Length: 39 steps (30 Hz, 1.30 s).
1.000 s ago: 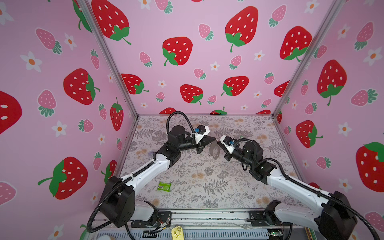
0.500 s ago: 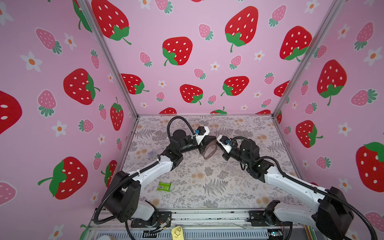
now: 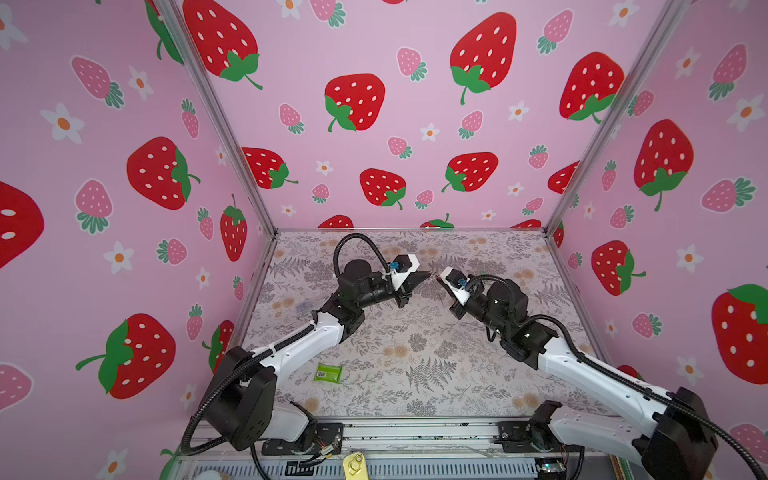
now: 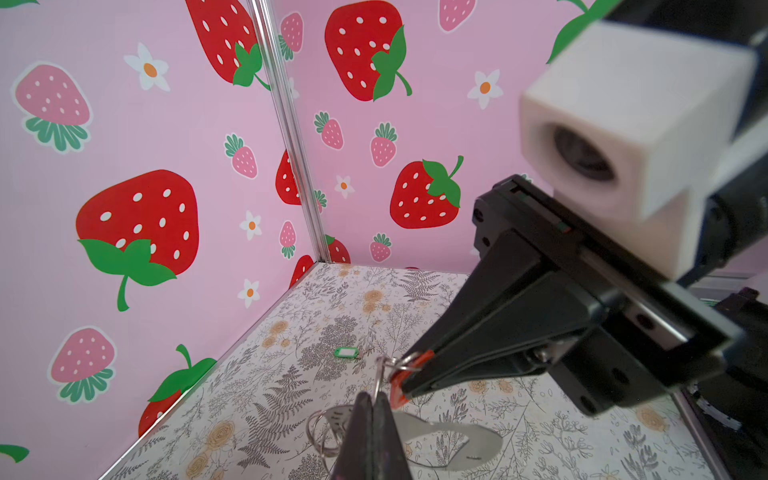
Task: Put the keys on the keyring
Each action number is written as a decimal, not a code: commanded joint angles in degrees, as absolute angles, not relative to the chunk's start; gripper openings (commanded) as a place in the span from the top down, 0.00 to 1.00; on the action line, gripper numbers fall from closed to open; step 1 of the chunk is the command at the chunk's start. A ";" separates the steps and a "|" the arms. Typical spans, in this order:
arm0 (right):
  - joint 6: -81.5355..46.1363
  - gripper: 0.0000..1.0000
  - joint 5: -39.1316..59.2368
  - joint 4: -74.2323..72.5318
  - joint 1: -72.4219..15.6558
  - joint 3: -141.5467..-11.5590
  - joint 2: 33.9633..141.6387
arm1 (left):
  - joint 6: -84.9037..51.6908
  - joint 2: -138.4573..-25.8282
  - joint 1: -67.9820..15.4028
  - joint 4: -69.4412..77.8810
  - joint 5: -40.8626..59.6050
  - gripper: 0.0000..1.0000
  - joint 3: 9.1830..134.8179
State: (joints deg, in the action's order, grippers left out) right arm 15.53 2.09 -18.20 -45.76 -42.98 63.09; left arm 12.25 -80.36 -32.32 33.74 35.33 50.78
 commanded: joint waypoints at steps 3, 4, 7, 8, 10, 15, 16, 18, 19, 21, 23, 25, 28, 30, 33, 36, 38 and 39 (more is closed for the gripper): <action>18.06 1.00 -0.16 -16.89 -46.06 -45.17 61.69 | 16.01 -78.27 -32.50 30.85 35.75 1.00 51.29; 18.42 1.00 -0.70 -16.19 -46.05 -45.64 61.87 | 16.41 -78.08 -32.52 30.05 35.61 1.00 51.29; 19.96 1.00 -1.71 -15.41 -46.06 -46.08 62.03 | 17.84 -77.52 -32.51 27.56 35.33 1.00 51.36; 20.58 1.00 -1.75 -15.26 -46.11 -46.21 62.05 | 18.41 -77.37 -32.52 26.49 35.46 1.00 51.48; 22.11 1.00 -1.36 -14.18 -46.06 -47.04 62.85 | 19.85 -77.56 -32.52 23.44 35.83 1.00 52.13; 26.23 1.00 2.74 -9.99 -46.05 -50.77 67.78 | 18.69 -77.11 -31.24 24.13 32.20 0.70 49.84; 26.83 1.00 3.62 -9.59 -46.09 -51.75 69.32 | 17.84 -76.51 -30.45 25.63 31.28 0.60 48.63; 27.90 1.00 5.19 -8.47 -46.06 -54.04 72.71 | 14.73 -75.48 -28.40 29.75 29.34 0.47 45.76; 28.30 1.00 6.12 -8.35 -46.07 -55.16 74.56 | 12.30 -74.95 -26.84 31.72 29.41 0.48 44.38; 28.71 1.00 8.88 -8.88 -46.05 -57.01 77.86 | 6.12 -73.73 -24.30 33.79 26.25 0.45 42.25; 28.33 1.00 11.54 -10.43 -46.06 -58.59 81.11 | 2.25 -72.04 -22.11 29.90 21.25 0.40 42.23; 28.03 1.00 14.32 -11.51 -46.07 -60.31 83.85 | 5.80 -70.11 -21.04 21.37 19.50 0.35 44.24; 25.91 1.00 17.35 -13.23 -46.07 -62.70 87.93 | 9.97 -67.82 -20.85 15.95 16.70 0.31 44.47; 24.23 1.00 19.07 -13.91 -46.08 -64.06 90.19 | 10.35 -67.24 -20.58 15.65 13.99 0.30 43.72; 20.60 1.00 17.82 -15.10 -45.85 -64.26 93.12 | 7.91 -67.92 -20.48 18.61 5.13 0.22 41.32; 18.42 1.00 15.16 -15.13 -45.00 -63.12 94.93 | 5.61 -68.23 -20.31 18.95 4.19 0.07 40.76; 17.74 1.00 13.01 -15.25 -44.50 -61.78 95.12 | 3.34 -68.92 -20.10 17.90 4.37 0.01 41.66; 17.88 1.00 11.80 -14.99 -44.31 -61.09 94.89 | 2.34 -69.53 -19.83 16.81 4.82 0.01 42.51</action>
